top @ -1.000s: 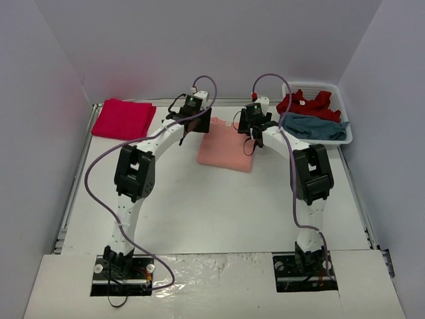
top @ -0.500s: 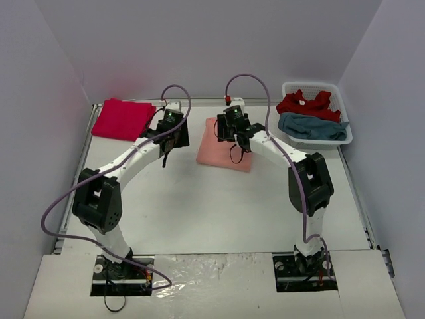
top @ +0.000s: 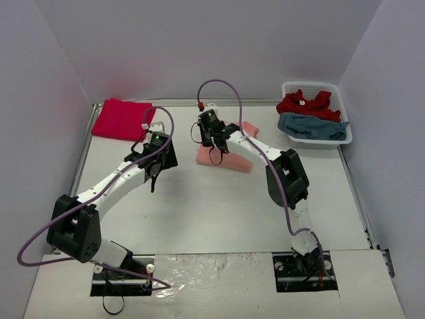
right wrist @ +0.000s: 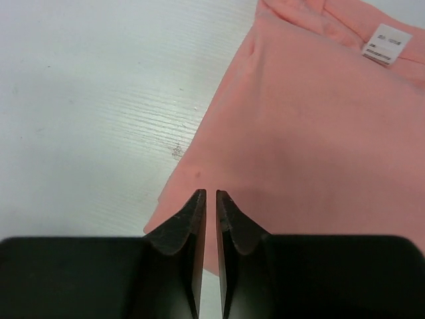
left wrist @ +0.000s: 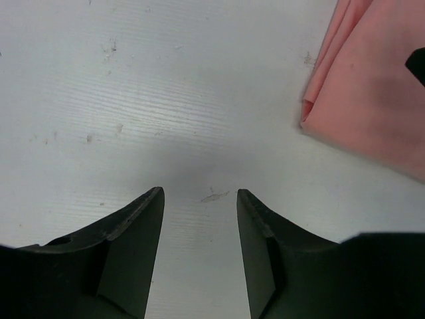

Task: Fold and stack the t-shirts
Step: Smooth out wrinkles on the folded tshirt

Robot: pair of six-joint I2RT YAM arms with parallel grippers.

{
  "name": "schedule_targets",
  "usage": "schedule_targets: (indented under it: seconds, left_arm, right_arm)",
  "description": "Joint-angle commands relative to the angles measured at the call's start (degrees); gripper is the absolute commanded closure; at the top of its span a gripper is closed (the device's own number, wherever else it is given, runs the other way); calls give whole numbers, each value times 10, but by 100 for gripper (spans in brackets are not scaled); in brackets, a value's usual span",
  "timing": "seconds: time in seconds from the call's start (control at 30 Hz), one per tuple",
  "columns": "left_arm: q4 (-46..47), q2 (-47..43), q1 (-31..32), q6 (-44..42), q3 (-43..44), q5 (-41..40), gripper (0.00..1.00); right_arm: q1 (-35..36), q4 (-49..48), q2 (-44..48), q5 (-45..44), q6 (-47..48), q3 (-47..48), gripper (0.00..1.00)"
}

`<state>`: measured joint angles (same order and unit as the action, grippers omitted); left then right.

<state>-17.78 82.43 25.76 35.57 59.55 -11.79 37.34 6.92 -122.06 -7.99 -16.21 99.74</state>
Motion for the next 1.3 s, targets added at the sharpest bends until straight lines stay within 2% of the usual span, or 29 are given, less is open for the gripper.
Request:
schedule_targets:
  seconds: [0.0,0.17,0.37,0.57,0.83,1.27]
  left_arm:
    - [13,-13,3,12,-7,-11,53]
    - [28,4,2,-1,-14,-23,54]
    - [37,33,-1,-9,-2,-18,54]
    - [52,41,-2,-4,-16,0,54]
    - [63,9,-2,-2,-47,-9,54]
    - [50,-50,-2,-11,-73,-24,54]
  right_arm:
    - [5,34,-42,0,5,62,93]
    - [5,64,-98,5,7,129,94]
    - [10,65,-128,0,3,135,96]
    - [19,65,-132,-6,1,105,96]
    - [45,64,-122,-21,3,51,98]
    - [117,60,-15,-85,-12,-71,97]
